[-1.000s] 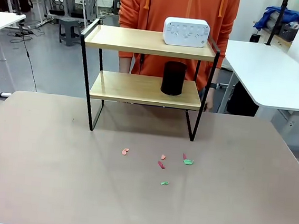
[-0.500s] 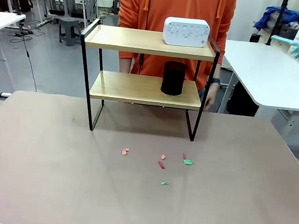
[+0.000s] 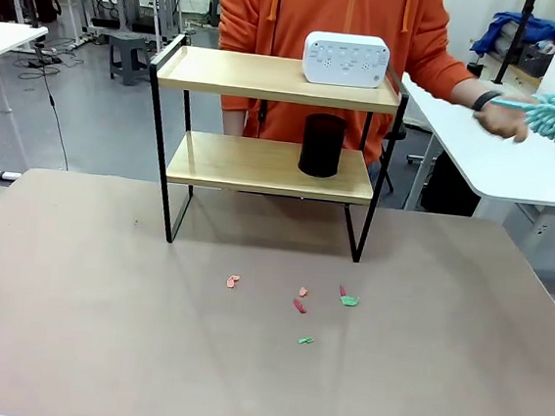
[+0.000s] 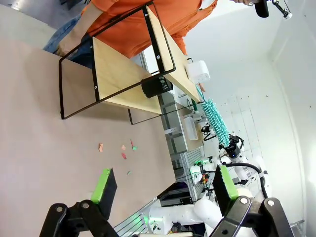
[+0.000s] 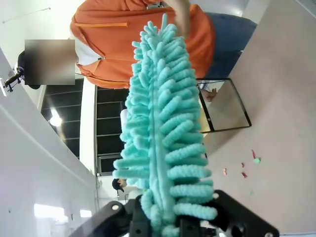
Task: Clean the shelf.
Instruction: Hand the Duster back to the human.
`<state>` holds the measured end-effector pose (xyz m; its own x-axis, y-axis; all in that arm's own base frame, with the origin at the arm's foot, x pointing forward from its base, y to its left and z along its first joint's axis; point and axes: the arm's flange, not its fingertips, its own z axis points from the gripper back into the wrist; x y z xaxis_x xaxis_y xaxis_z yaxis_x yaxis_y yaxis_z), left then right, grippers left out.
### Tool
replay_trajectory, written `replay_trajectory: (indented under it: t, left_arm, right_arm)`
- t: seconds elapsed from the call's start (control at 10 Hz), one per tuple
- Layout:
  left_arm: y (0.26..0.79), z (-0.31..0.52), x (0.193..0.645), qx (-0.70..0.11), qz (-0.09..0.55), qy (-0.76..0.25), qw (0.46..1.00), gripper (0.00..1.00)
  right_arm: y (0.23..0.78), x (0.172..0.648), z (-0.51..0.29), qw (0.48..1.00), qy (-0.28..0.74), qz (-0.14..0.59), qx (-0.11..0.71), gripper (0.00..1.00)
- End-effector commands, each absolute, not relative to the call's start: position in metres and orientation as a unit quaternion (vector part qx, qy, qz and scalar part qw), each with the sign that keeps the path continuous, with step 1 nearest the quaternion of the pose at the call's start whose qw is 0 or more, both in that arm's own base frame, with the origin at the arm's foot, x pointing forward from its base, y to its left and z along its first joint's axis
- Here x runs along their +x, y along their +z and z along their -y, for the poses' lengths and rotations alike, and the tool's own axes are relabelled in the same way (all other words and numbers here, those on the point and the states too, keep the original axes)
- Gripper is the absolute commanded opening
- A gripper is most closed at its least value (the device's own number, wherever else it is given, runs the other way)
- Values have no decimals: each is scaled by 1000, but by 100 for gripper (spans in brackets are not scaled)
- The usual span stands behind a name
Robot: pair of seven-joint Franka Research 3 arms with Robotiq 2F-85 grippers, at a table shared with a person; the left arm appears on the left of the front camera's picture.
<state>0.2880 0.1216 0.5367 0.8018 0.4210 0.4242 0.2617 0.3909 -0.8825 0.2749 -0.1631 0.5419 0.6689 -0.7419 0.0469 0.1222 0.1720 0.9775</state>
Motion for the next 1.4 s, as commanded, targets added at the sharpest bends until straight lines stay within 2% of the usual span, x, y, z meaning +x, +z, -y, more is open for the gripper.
replay_trajectory:
  t: [0.0,0.7,0.8,0.9,1.1,1.3]
  left_arm:
    - [537,-121,286,-546,309,57,777,100]
    - [537,-121,286,-546,309,57,777,100]
    - [537,-121,286,-546,309,57,777,100]
    - [537,-121,286,-546,309,57,777,100]
    - [537,-121,286,-546,309,57,777,100]
    - [537,-121,286,-546,309,57,777,100]
  right_arm:
    - [538,270,151,716,-316,267,563,0]
    - [537,273,149,717,-303,267,568,0]
    - [537,273,149,715,-302,271,570,31]
    - [537,273,148,719,-295,267,570,71]
    - [538,276,145,723,-286,262,572,100]
    - [537,280,140,725,-276,257,576,100]
